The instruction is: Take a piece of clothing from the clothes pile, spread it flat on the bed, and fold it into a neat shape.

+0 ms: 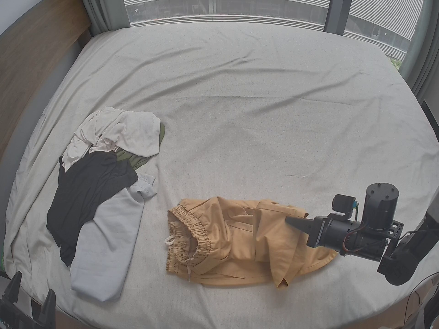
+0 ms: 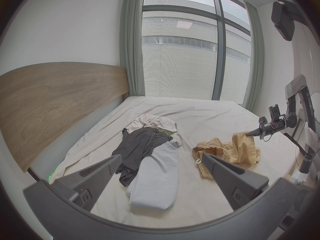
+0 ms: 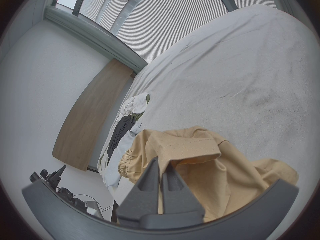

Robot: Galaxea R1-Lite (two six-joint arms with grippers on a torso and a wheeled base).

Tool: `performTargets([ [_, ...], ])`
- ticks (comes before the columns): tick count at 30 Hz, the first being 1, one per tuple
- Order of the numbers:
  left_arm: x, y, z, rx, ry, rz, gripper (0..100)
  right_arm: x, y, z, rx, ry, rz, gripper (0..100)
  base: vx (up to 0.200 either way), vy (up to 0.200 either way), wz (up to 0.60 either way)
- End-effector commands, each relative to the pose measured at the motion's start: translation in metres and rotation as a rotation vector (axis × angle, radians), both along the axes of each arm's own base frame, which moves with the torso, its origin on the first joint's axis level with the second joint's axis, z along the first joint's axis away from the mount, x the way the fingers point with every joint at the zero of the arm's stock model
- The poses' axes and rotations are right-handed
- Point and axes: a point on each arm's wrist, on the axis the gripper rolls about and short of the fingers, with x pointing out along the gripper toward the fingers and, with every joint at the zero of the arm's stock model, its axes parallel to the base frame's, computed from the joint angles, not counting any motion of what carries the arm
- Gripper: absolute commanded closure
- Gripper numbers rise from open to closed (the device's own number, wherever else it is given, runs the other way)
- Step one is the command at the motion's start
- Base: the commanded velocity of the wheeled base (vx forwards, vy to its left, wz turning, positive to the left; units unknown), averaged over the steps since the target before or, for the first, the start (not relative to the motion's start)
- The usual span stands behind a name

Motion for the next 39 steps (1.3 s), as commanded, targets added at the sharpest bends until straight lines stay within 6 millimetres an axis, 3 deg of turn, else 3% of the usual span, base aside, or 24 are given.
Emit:
performTargets([
  [1, 0.0, 0.0, -0.005, 0.0, 0.001, 0.001, 0, 0.002, -0.009, -0.001, 0.028, 0.01, -0.033, 100, 0.0, 0.0, 0.0],
  [8, 0.0, 0.0, -0.005, 0.0, 0.001, 0.001, 0, 0.015, -0.02, -0.009, 0.076, 0.012, -0.072, 100, 0.0, 0.0, 0.0],
  [29, 0.0, 0.0, -0.005, 0.0, 0.001, 0.001, 0, 0.013, -0.024, -0.022, 0.162, 0.037, -0.051, 100, 0.0, 0.0, 0.0],
  [30, 0.0, 0.0, -0.005, 0.0, 0.001, 0.001, 0, 0.013, -0.024, -0.022, 0.162, 0.035, -0.049, 0, 0.0, 0.0, 0.0],
  [39, 0.0, 0.0, -0.005, -0.002, 0.001, 0.001, 0, 0.021, -0.015, -0.016, 0.176, -0.006, -0.028, 0, 0.0, 0.0, 0.0],
])
